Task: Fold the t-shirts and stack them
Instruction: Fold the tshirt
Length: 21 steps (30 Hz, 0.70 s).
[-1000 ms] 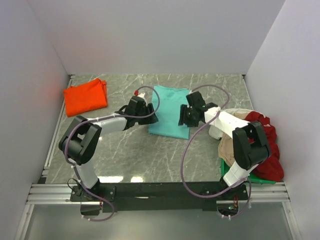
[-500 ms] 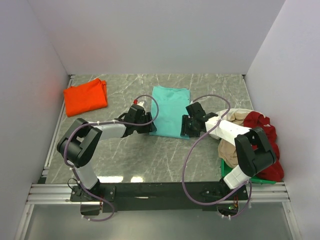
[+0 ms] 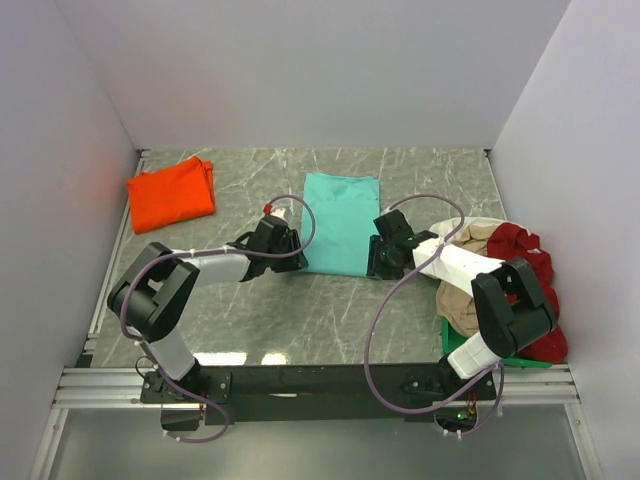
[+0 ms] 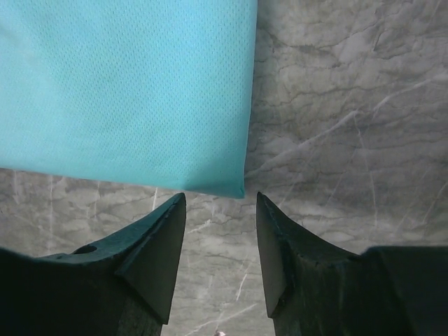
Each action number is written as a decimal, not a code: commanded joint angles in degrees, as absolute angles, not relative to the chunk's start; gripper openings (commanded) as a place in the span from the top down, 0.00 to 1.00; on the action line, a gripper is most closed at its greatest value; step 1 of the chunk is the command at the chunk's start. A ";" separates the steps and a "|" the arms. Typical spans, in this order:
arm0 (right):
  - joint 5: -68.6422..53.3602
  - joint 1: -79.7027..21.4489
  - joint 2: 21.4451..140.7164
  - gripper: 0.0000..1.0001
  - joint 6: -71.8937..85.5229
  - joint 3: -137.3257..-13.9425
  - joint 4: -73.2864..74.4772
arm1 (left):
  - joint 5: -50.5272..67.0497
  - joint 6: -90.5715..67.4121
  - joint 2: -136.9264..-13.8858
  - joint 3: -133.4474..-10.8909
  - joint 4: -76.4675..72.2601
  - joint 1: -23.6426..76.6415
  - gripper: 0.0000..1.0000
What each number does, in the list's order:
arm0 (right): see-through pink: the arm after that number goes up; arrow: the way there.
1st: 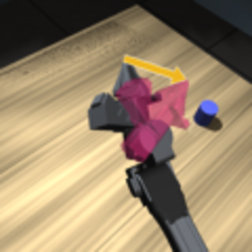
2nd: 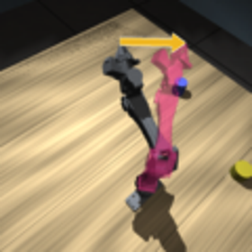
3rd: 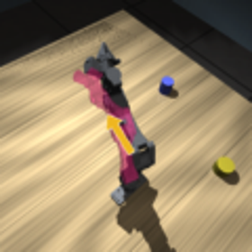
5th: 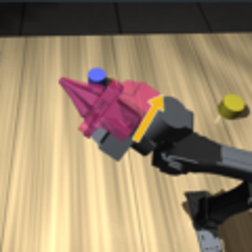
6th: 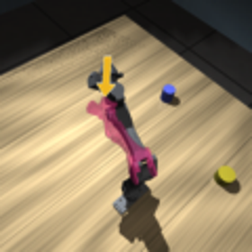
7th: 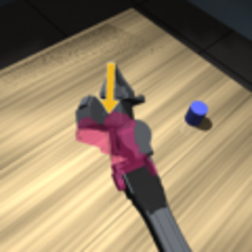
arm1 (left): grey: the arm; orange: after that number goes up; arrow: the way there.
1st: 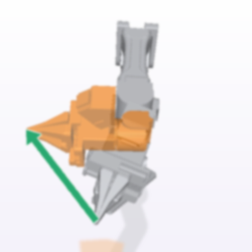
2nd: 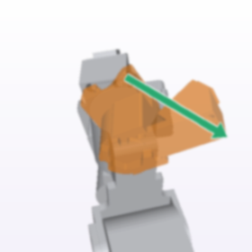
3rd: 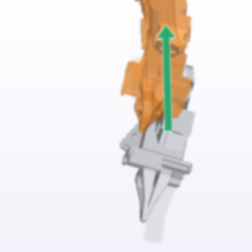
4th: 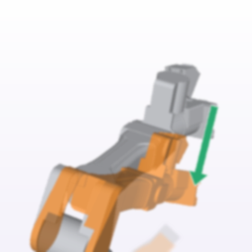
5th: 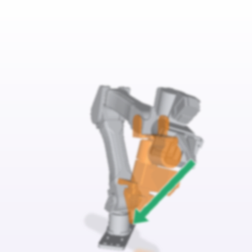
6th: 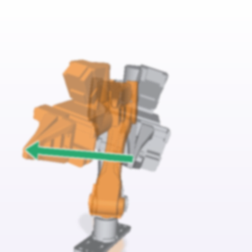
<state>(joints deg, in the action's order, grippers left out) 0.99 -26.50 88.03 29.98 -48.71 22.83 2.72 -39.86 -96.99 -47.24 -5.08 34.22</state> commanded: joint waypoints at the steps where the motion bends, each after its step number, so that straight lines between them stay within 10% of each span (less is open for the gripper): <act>1: 3.43 -26.81 86.66 0.49 30.15 -48.43 21.27 | 1.14 -40.25 -95.01 -45.97 -4.48 34.72 0.56; 21: 0.62 -25.58 90.53 0.56 30.06 -46.15 17.49 | 2.64 -41.92 -96.15 -42.54 -5.36 35.59 0.62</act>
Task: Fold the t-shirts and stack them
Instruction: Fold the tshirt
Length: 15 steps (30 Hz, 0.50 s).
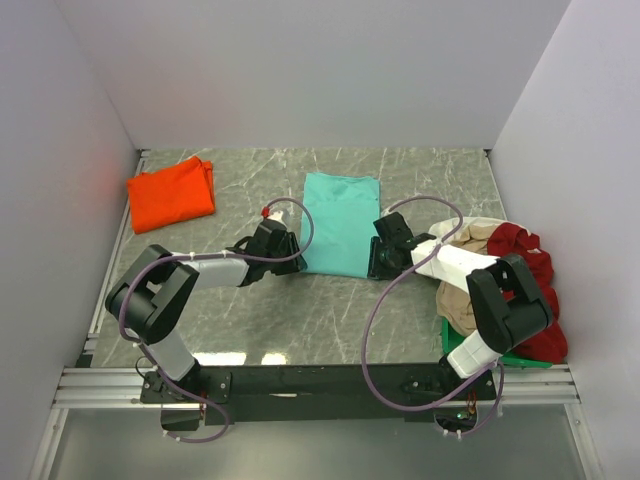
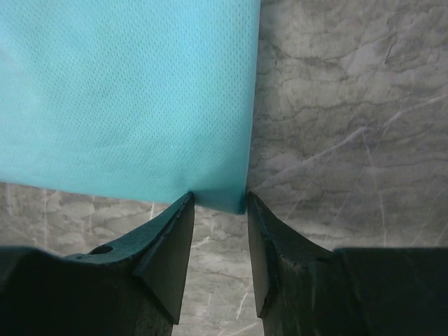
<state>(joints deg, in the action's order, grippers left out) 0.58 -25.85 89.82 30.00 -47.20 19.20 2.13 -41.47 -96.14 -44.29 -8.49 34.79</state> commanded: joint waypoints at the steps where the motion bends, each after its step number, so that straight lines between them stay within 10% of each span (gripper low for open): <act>1: 0.53 -25.58 90.53 0.57 30.15 -45.97 17.58 | 2.81 -41.92 -96.15 -42.37 -5.27 35.68 0.62; 15: 0.79 -25.49 90.35 0.68 30.23 -45.26 17.58 | 1.67 -42.98 -97.12 -40.43 -4.75 36.74 0.74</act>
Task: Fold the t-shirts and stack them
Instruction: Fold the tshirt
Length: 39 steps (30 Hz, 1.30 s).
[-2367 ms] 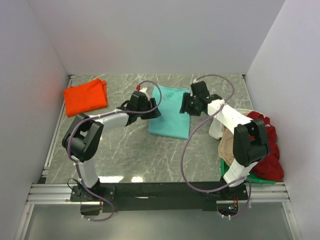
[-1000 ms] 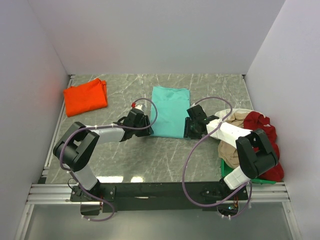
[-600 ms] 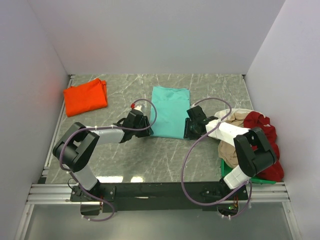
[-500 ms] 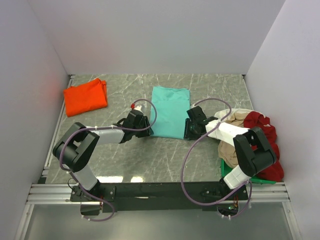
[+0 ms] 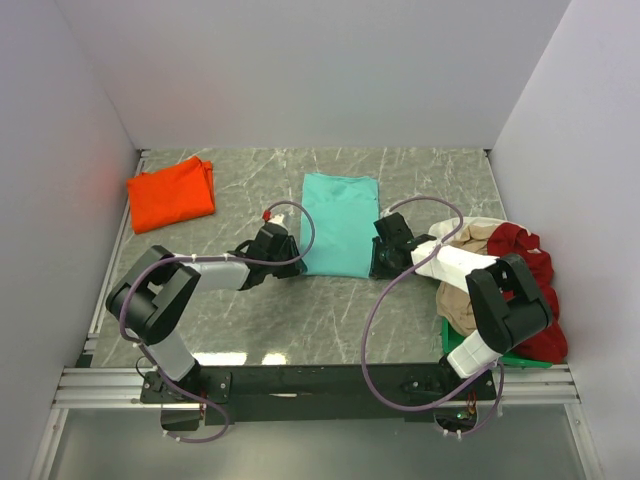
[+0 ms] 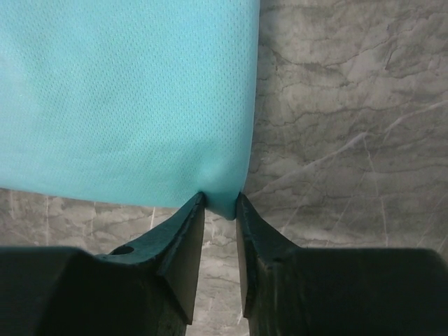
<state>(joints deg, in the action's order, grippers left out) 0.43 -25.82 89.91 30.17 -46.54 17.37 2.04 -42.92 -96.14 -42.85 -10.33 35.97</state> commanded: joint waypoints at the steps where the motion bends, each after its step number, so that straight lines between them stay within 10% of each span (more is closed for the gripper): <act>1: 0.70 -25.58 90.44 0.69 30.23 -45.18 17.58 | 1.76 -42.98 -97.12 -40.34 -4.66 36.74 0.74; 13: 0.18 -25.58 90.44 0.90 30.41 -45.00 17.58 | 2.11 -43.86 -97.82 -38.06 -4.74 38.41 0.73; 20: 0.88 -25.58 89.48 1.00 30.23 -44.91 18.37 | 3.69 -44.12 -100.81 -37.71 -7.20 39.29 0.99; 39: 4.04 -29.96 69.62 1.00 32.25 -39.82 30.93 | 1.32 -47.02 -81.13 -30.68 -0.18 43.94 1.00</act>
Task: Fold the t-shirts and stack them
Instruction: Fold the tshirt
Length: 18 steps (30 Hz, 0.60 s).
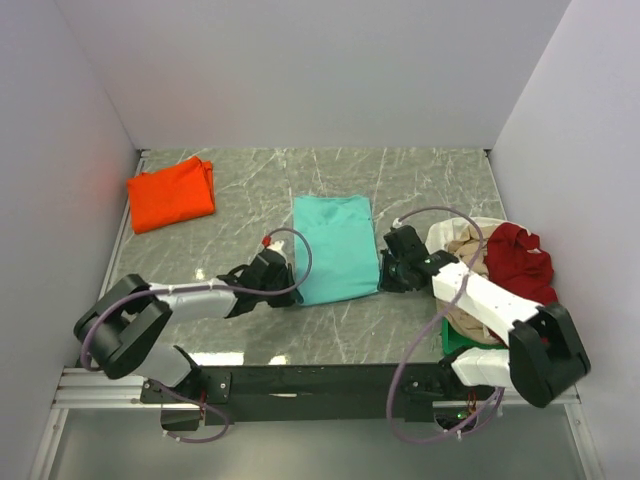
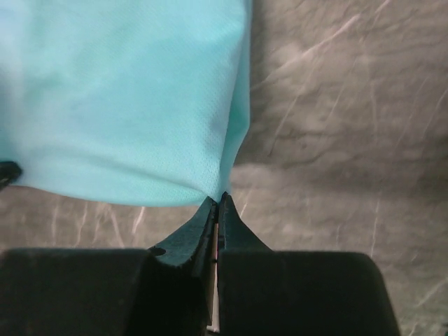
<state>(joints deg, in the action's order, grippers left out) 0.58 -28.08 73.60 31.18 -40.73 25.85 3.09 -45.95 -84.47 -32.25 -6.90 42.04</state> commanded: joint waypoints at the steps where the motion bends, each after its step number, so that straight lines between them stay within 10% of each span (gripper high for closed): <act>1: 4.39 -30.41 68.48 1.00 32.69 -39.55 32.42 | 0.88 -47.98 -80.08 -30.41 1.22 44.47 1.00; 18: 9.58 -42.98 49.22 1.00 43.33 -43.68 46.58 | 0.44 -54.76 -52.83 -30.76 14.24 50.10 1.00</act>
<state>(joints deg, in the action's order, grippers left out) 6.07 -42.50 51.35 41.30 -39.92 43.09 1.43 -53.43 -55.20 -30.41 12.36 49.80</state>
